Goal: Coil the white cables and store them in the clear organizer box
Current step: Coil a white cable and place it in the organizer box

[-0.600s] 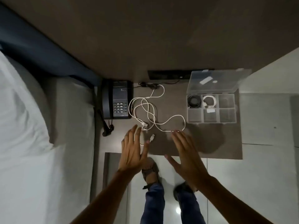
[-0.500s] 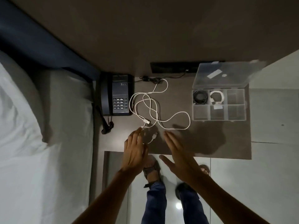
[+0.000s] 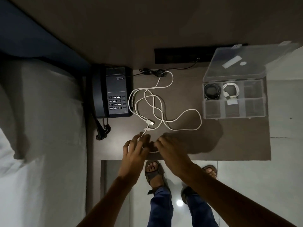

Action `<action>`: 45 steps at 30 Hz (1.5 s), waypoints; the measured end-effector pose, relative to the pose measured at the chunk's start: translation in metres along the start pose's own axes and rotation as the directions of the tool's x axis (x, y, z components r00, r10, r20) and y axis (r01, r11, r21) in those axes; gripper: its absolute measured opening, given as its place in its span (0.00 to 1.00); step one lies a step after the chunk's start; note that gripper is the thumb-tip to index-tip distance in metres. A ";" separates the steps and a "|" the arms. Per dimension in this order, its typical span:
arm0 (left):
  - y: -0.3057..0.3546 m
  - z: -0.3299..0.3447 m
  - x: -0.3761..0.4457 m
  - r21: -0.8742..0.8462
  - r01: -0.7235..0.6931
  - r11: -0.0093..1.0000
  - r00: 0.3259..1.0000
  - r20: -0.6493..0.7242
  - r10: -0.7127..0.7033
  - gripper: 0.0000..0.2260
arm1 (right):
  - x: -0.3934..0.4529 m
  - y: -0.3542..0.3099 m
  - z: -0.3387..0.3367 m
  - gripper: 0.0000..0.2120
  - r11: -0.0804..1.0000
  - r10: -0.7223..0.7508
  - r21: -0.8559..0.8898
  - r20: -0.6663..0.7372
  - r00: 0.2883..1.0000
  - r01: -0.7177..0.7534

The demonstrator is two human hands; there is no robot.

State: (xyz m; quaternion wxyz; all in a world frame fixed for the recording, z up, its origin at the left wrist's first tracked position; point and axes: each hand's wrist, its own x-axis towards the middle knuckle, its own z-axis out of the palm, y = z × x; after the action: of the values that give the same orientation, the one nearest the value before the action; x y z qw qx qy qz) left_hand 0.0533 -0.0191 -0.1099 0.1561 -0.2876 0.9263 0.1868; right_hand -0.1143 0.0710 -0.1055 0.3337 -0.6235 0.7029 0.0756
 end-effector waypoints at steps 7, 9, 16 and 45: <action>0.009 -0.017 -0.002 -0.007 -0.076 0.997 0.996 -0.049 0.075 0.27 | -0.016 -0.001 -0.011 0.16 0.981 0.031 0.191 0.050 0.998 -0.041; 0.011 -0.030 -0.005 -0.033 -0.137 0.990 0.990 -0.050 0.135 0.27 | -0.029 -0.003 -0.026 0.14 0.935 0.054 0.351 0.024 0.998 -0.059; 0.037 -0.103 -0.036 -0.190 -0.081 0.978 0.994 -0.084 0.066 0.16 | -0.101 -0.013 -0.126 0.09 0.587 -0.013 0.805 0.114 0.993 -0.084; 0.250 -0.497 -0.098 -0.458 -0.263 0.849 0.942 -0.311 0.124 0.07 | -0.332 -0.014 -0.441 0.17 0.367 0.406 0.874 -0.457 0.791 0.317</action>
State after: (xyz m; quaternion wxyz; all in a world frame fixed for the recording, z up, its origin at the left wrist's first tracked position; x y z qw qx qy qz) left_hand -0.1078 0.0020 0.4317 -0.0700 -0.2447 0.8845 0.3911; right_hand -0.2668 0.1120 0.4242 0.3760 -0.2913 0.7035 -0.5281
